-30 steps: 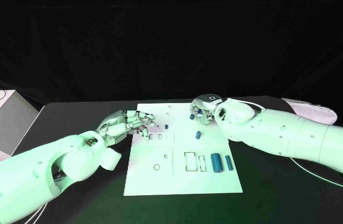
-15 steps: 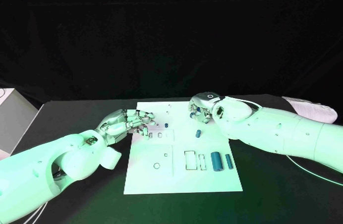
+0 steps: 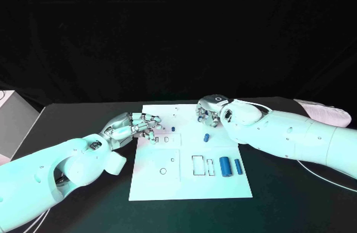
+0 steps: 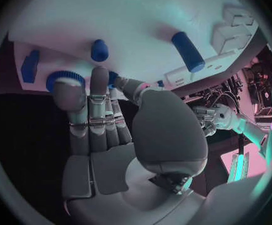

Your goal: Assemble the parts on the task board

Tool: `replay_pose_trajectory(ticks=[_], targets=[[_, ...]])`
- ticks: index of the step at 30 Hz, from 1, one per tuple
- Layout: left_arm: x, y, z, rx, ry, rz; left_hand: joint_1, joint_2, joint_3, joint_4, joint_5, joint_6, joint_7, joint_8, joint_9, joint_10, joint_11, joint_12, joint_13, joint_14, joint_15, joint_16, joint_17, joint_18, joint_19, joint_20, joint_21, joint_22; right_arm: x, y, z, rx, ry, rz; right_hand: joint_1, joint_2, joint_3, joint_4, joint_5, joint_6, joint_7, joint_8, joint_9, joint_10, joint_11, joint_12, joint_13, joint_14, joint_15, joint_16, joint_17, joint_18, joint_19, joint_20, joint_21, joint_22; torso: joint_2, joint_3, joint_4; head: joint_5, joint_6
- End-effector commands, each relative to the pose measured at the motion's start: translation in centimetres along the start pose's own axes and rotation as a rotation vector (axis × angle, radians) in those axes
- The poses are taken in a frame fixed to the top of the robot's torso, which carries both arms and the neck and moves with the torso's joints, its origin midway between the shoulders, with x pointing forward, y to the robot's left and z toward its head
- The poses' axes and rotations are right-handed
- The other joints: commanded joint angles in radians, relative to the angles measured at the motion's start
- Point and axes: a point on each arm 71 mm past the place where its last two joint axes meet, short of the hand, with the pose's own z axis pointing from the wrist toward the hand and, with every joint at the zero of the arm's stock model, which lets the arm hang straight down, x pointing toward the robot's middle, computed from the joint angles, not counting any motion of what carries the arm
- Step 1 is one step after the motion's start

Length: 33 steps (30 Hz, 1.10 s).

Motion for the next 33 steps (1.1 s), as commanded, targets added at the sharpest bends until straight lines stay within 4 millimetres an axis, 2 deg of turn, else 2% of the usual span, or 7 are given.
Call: replay_pose_trajectory(ticks=[1,5,10,14,22,31,33], targets=[[0.2,-0.1,0.1,0.007,0.020,-0.006,-0.012,0.001,0.001,0.004,0.001,-0.009,0.024,-0.005,0.001,-0.005,-0.001,-0.007,-0.001,-0.004,0.000,-0.004,-0.001,0.013,-0.006,0.003,-0.007,-0.001,0.0,-0.1,0.0,0.008,-0.002,-0.015,0.031,0.020,0.014,-0.017,-0.032,0.021,-0.004,0.017,0.011,0.033,-0.013,0.009,0.009,-0.009,-0.003,0.011,-0.002,-0.014,0.025,-0.011,0.010,0.012,0.000,0.0003,-0.0008,0.002,-0.002],[0.2,-0.1,0.0,0.006,0.017,-0.005,-0.012,0.001,0.001,0.004,0.001,-0.009,0.024,-0.005,0.001,-0.005,-0.001,-0.007,-0.001,-0.004,0.000,-0.004,-0.001,0.013,-0.006,0.003,-0.007,-0.001,-0.2,-0.1,0.0,0.013,-0.029,-0.017,0.045,0.037,0.021,-0.034,-0.039,0.040,-0.010,0.035,0.027,0.062,-0.021,0.013,0.017,-0.010,-0.009,0.018,-0.004,-0.015,0.025,-0.016,0.019,0.025,0.000,0.0005,-0.0019,0.003,-0.003],[0.1,0.0,0.0,0.004,0.015,-0.004,-0.012,0.001,0.001,0.004,0.001,-0.009,0.024,-0.005,0.001,-0.005,-0.001,-0.007,-0.001,-0.004,0.000,-0.004,-0.001,0.013,-0.006,0.003,-0.007,-0.001,-0.6,0.0,-0.1,0.019,-0.081,-0.012,0.050,0.040,0.023,-0.040,-0.039,0.043,-0.011,0.039,0.032,0.069,-0.023,0.014,0.019,-0.011,-0.010,0.020,-0.005,-0.016,0.024,-0.017,0.022,0.029,-0.001,0.0008,-0.0020,0.004,0.000],[0.1,0.0,0.0,0.003,0.014,-0.004,-0.012,0.002,0.000,0.005,0.001,-0.009,0.024,-0.005,0.002,-0.005,-0.001,-0.007,-0.001,-0.003,0.000,-0.005,-0.002,0.014,-0.006,0.004,-0.008,-0.002,-0.9,0.1,-0.2,0.019,-0.122,-0.005,0.049,0.037,0.024,-0.045,-0.030,0.039,-0.007,0.039,0.035,0.066,-0.020,0.010,0.020,-0.011,-0.010,0.022,-0.005,-0.017,0.024,-0.017,0.024,0.033,0.000,0.0007,-0.0021,0.004,0.002],[0.0,0.0,0.0,0.003,0.013,-0.003,-0.012,0.002,0.000,0.005,0.001,-0.009,0.024,-0.005,0.002,-0.005,-0.001,-0.007,-0.001,-0.003,0.000,-0.005,-0.002,0.014,-0.006,0.004,-0.008,-0.002,-1.6,0.6,-0.5,0.010,-0.200,0.017,0.038,0.028,0.032,-0.054,0.020,0.022,0.001,0.034,0.043,0.055,-0.012,-0.002,0.018,-0.015,-0.004,0.030,-0.008,-0.018,0.020,-0.016,0.026,0.037,0.001,0.0005,-0.0008,0.006,0.008],[0.0,0.0,-0.1,0.002,0.011,-0.003,-0.012,0.003,0.000,0.005,0.001,-0.009,0.024,-0.005,0.002,-0.005,-0.001,-0.007,-0.001,-0.003,0.000,-0.006,-0.002,0.014,-0.005,0.004,-0.010,-0.003,-2.7,1.7,0.1,0.000,-0.262,0.027,0.033,0.019,0.031,-0.057,0.033,0.019,0.004,0.032,0.045,0.051,-0.011,-0.004,0.018,-0.016,-0.003,0.033,-0.008,-0.018,0.020,-0.015,0.028,0.039,0.003,-0.0017,0.0003,0.009,0.017],[0.0,0.0,-0.1,0.003,0.011,-0.003,-0.012,0.003,0.000,0.005,0.001,-0.009,0.024,-0.005,0.002,-0.005,-0.001,-0.007,-0.001,-0.003,0.000,-0.006,-0.002,0.014,-0.005,0.004,-0.010,-0.003,-2.9,2.2,0.4,-0.005,-0.269,0.027,0.031,0.016,0.030,-0.058,0.034,0.017,0.004,0.032,0.045,0.049,-0.010,-0.004,0.017,-0.016,-0.003,0.034,-0.008,-0.018,0.019,-0.015,0.027,0.038,0.003,-0.0014,0.0000,0.010,0.015]])
